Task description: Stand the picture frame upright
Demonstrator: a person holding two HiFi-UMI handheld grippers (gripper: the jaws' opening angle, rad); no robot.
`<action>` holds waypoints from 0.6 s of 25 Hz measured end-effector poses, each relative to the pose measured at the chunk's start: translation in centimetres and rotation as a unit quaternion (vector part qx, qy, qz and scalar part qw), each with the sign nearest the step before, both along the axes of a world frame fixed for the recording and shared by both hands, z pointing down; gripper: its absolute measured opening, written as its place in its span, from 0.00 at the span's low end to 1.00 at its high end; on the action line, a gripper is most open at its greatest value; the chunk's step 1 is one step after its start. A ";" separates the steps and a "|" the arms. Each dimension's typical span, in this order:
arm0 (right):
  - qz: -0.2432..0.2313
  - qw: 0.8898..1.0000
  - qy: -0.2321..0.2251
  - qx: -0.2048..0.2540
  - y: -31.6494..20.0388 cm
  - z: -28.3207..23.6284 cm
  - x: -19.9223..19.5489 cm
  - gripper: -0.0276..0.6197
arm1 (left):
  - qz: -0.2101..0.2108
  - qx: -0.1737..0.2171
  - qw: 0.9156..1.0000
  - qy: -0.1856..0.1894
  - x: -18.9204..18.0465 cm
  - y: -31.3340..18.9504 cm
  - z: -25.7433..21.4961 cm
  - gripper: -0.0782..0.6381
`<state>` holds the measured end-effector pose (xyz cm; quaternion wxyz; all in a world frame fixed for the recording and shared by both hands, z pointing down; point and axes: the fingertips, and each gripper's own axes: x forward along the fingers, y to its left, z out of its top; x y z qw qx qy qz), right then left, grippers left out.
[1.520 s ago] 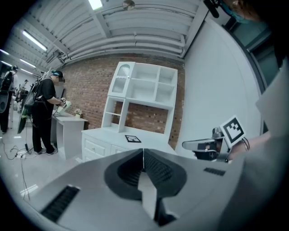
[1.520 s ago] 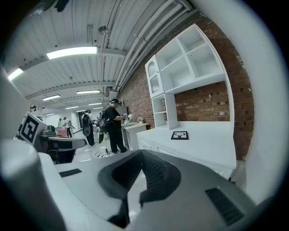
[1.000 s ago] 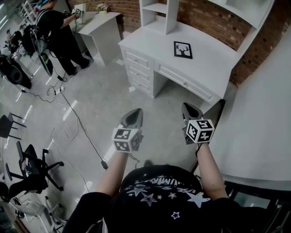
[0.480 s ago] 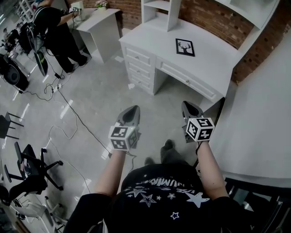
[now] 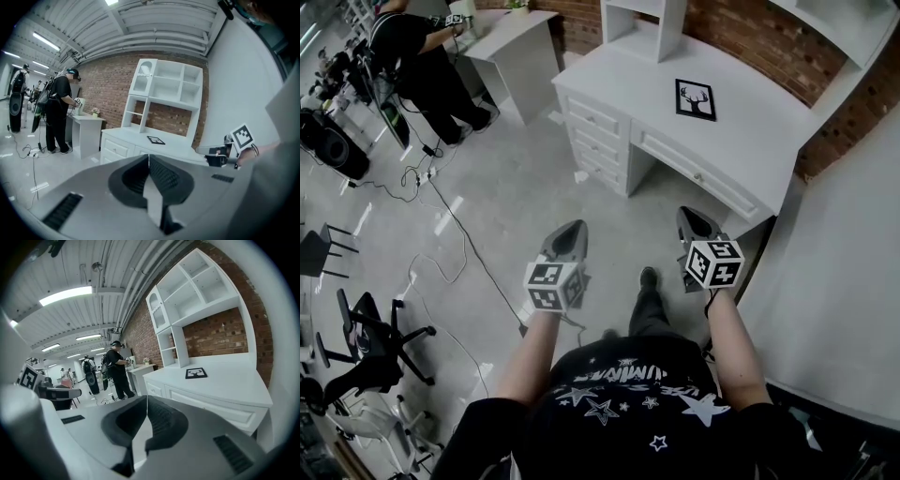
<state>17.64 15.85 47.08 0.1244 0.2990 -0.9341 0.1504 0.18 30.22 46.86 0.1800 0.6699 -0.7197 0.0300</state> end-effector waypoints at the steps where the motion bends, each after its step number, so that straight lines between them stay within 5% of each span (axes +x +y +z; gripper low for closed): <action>1: -0.001 1.000 -0.001 -0.001 -0.9 0.0 -0.2 0.07 | 0.001 -0.002 1.000 0.000 0.0 -0.8 0.1 0.14; 15: -0.007 1.000 -0.005 -0.008 -13.6 0.0 -2.7 0.07 | 0.005 -0.018 1.000 -0.003 -1.3 -12.9 0.3 0.14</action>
